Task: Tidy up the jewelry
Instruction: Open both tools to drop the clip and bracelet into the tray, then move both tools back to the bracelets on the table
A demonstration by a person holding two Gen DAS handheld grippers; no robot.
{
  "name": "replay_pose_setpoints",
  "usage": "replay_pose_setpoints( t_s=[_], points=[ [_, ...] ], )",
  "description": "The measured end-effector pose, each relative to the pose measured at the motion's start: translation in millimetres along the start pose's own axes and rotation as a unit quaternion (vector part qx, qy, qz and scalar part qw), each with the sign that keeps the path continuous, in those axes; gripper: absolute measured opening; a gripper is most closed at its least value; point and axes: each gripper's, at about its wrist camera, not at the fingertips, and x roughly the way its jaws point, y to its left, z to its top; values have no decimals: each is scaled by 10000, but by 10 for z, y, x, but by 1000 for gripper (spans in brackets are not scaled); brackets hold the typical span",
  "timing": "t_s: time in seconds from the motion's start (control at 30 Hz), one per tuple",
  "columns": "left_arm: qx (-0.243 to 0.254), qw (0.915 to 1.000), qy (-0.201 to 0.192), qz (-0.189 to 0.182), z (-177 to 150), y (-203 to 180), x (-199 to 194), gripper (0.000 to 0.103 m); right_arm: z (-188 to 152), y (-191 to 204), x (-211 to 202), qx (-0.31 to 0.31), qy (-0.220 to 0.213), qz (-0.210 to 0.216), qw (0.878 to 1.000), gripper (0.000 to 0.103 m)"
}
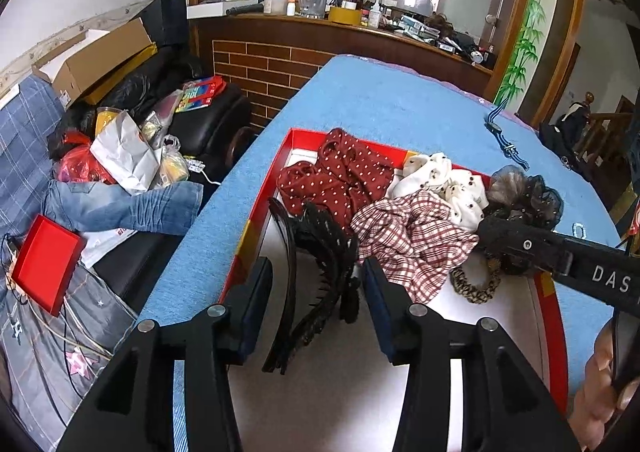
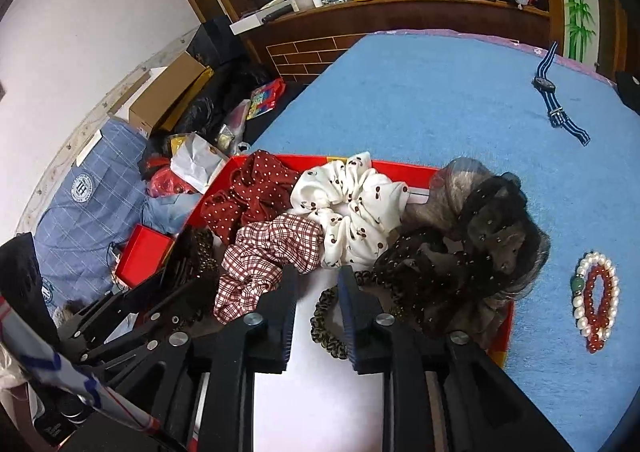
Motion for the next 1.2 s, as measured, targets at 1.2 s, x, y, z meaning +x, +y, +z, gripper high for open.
replay_pose_setpoints(
  t_s=[1.2],
  points=[
    [1680,9831,83,-721,-155,-1891,-369,48,-475,-1827,-1588,1648,-943,-608,9799,24]
  ],
)
